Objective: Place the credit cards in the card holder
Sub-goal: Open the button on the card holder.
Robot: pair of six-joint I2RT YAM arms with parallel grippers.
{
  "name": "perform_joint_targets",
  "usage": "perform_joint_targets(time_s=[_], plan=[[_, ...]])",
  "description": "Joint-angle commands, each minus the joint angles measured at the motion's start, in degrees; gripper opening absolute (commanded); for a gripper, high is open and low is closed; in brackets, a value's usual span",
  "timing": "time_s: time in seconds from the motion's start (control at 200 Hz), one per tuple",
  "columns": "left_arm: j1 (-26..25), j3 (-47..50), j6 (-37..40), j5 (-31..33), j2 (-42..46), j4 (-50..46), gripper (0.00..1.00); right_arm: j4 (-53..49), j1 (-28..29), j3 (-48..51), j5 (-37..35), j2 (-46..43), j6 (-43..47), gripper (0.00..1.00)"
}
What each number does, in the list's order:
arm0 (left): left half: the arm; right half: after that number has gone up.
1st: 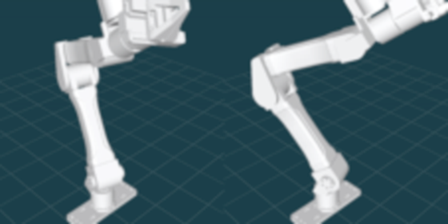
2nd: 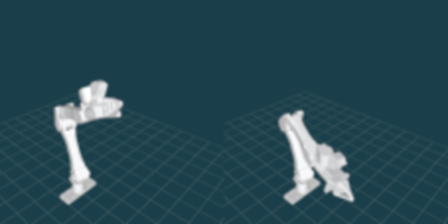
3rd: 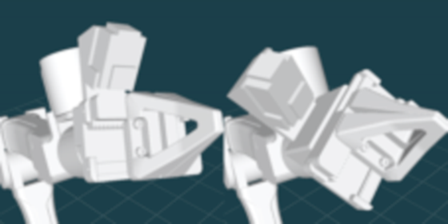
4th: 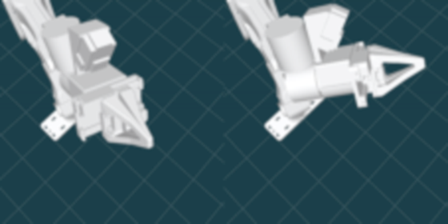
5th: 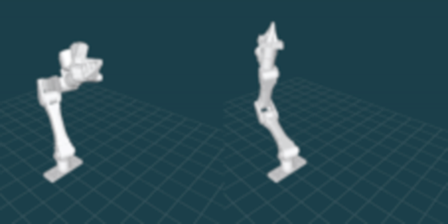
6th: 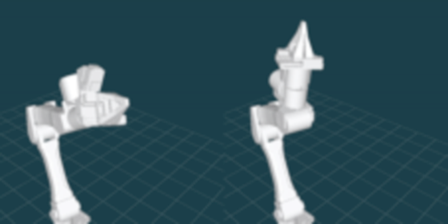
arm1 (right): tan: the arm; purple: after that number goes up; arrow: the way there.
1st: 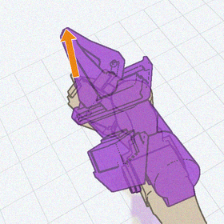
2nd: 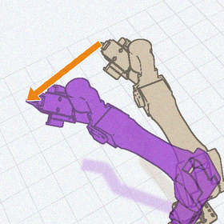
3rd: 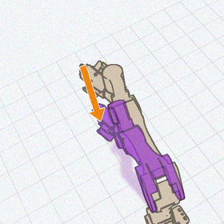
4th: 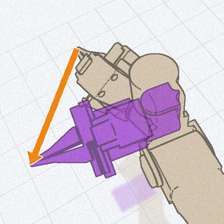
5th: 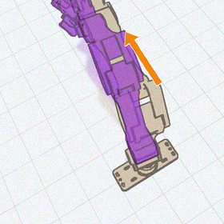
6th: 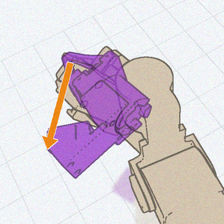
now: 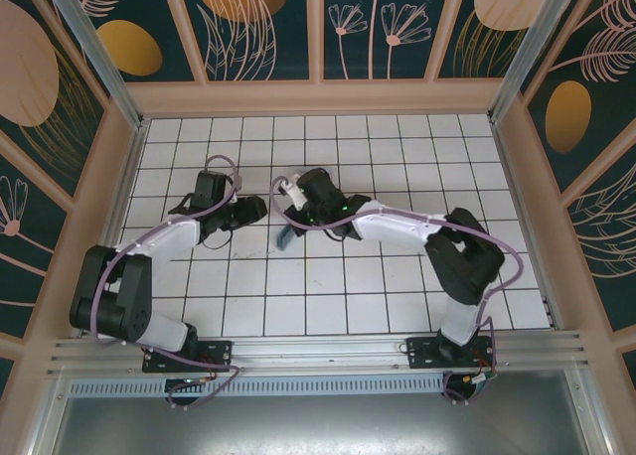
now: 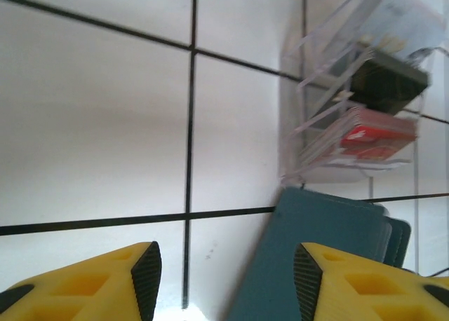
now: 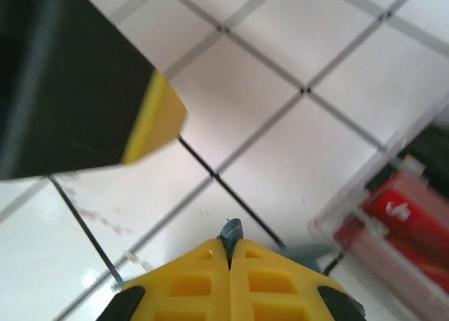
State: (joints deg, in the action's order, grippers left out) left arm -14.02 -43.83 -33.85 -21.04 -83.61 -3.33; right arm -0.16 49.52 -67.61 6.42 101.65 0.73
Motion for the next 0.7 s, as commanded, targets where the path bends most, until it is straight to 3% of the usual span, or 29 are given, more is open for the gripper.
perform_joint_targets(time_s=[0.0, 0.18, 0.696], plan=[[0.22, 2.01, -1.63, -3.22, 4.31, 4.24, 0.57, 12.99, -1.51, 4.61, 5.74, -4.19, -1.02, 0.0], [0.18, 4.37, -3.09, -9.32, 4.32, 7.85, 0.59, 17.26, -5.1, 8.12, 11.86, -4.35, -4.75, 0.0], [-0.11, 8.45, -7.57, -12.12, -2.49, 13.6, 0.56, 29.77, -6.17, 40.61, 5.2, -19.46, -14.76, 0.0]])
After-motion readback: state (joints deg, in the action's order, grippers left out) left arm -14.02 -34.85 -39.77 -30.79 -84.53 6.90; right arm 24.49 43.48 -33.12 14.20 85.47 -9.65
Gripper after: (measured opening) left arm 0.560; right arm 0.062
